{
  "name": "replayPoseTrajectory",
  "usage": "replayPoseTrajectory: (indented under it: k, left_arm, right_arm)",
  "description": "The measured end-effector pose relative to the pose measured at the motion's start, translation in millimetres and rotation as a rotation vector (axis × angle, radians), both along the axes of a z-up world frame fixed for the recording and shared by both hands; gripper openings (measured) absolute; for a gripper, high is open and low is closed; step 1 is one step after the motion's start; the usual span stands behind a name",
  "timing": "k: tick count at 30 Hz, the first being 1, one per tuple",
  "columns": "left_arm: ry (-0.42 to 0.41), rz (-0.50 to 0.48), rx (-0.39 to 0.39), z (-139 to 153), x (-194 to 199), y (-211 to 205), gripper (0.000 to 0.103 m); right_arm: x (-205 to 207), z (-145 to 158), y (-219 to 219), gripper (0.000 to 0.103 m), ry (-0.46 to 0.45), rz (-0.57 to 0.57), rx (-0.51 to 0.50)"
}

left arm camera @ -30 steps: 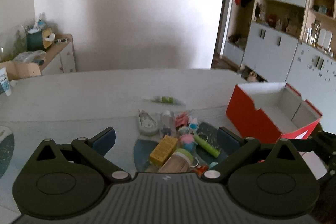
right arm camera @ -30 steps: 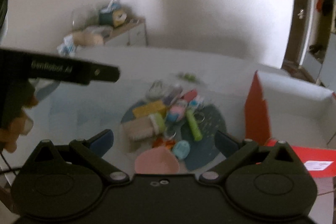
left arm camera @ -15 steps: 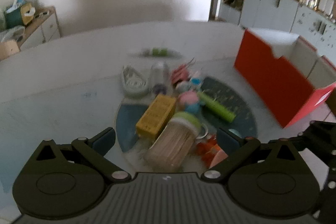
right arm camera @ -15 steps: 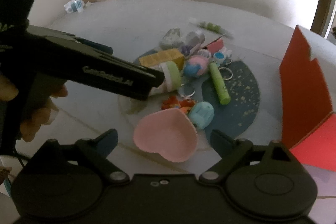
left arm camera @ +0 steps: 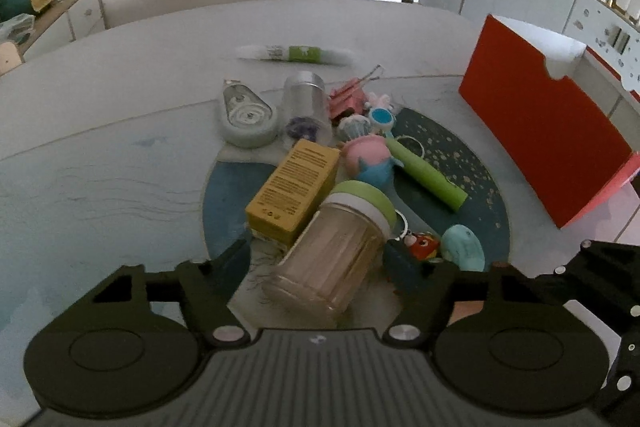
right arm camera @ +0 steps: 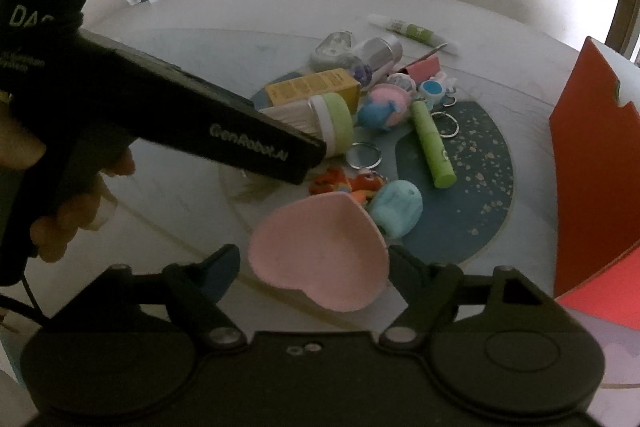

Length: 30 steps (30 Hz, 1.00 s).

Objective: Organize rigid objects
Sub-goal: 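Grasp the clear green-lidded jar with the left tool while the right tool grasps the pink heart dish, then carry the jar and heart dish over the red box with both tools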

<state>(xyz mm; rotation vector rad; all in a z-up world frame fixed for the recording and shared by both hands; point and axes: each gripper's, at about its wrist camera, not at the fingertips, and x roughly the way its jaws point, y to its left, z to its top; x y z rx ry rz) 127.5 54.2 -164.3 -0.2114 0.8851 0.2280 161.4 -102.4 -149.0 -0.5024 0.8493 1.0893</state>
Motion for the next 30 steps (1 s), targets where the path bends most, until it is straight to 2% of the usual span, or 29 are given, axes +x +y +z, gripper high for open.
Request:
replayPoseTrajectory:
  k: [7, 11, 14, 18, 22, 30]
  left_arm:
    - [0.023, -0.043, 0.018, -4, 5, -6, 0.07]
    - [0.025, -0.039, 0.018, -5, 7, -5, 0.057]
    - [0.026, -0.036, 0.009, -4, 6, -4, 0.056]
    - [0.022, -0.042, 0.025, -3, 3, -6, 0.047]
    - [0.034, -0.044, 0.033, -2, -2, -9, 0.045]
    - [0.016, -0.025, -0.01, 9, -23, -11, 0.043]
  right_arm:
    - [0, -1, 4, 0.075, -0.023, -0.002, -0.006]
    - [-3, -1, 5, 0.075, -0.031, -0.002, -0.008]
    - [-5, 3, 3, 0.075, -0.035, 0.0, -0.002]
    - [-7, 7, 0, 0.074, -0.036, -0.002, -0.003]
    - [-7, 12, -6, 0.074, -0.013, -0.025, 0.003]
    - [-9, 35, -27, 0.075, -0.045, -0.091, 0.047]
